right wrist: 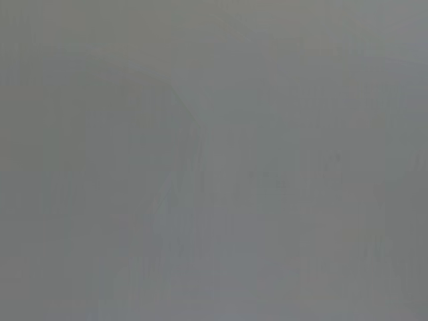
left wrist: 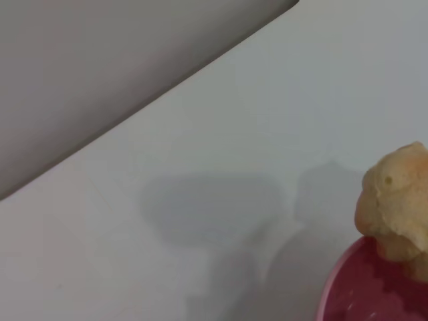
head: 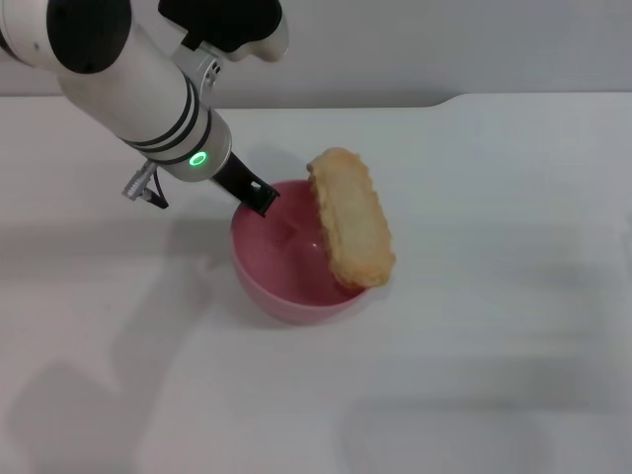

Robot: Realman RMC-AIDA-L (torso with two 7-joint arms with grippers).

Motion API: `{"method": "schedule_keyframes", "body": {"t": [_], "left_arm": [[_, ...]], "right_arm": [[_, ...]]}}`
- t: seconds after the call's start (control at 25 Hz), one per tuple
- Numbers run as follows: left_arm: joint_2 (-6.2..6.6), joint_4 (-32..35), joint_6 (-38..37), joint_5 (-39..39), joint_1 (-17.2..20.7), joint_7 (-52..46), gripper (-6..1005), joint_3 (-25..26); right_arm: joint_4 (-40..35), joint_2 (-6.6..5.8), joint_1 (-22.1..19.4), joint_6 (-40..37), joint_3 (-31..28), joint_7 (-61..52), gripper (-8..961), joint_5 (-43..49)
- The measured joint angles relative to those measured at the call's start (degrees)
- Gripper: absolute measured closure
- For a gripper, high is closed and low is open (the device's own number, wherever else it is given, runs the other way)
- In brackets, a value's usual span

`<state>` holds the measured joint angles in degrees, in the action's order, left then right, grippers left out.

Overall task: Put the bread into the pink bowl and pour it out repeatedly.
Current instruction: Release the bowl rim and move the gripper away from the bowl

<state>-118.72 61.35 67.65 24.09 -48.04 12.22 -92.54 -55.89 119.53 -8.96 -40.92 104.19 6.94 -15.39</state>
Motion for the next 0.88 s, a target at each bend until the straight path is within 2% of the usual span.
{"method": "schedule_keyframes", "body": {"t": [0.88], "left_arm": [[0.07,-0.4,-2.58,-0.4,1.19,-0.31,912,-0.29]], "right_arm": [[0.18,-0.09,0.64,1.15,-0.25,0.53,426,0.0]]}}
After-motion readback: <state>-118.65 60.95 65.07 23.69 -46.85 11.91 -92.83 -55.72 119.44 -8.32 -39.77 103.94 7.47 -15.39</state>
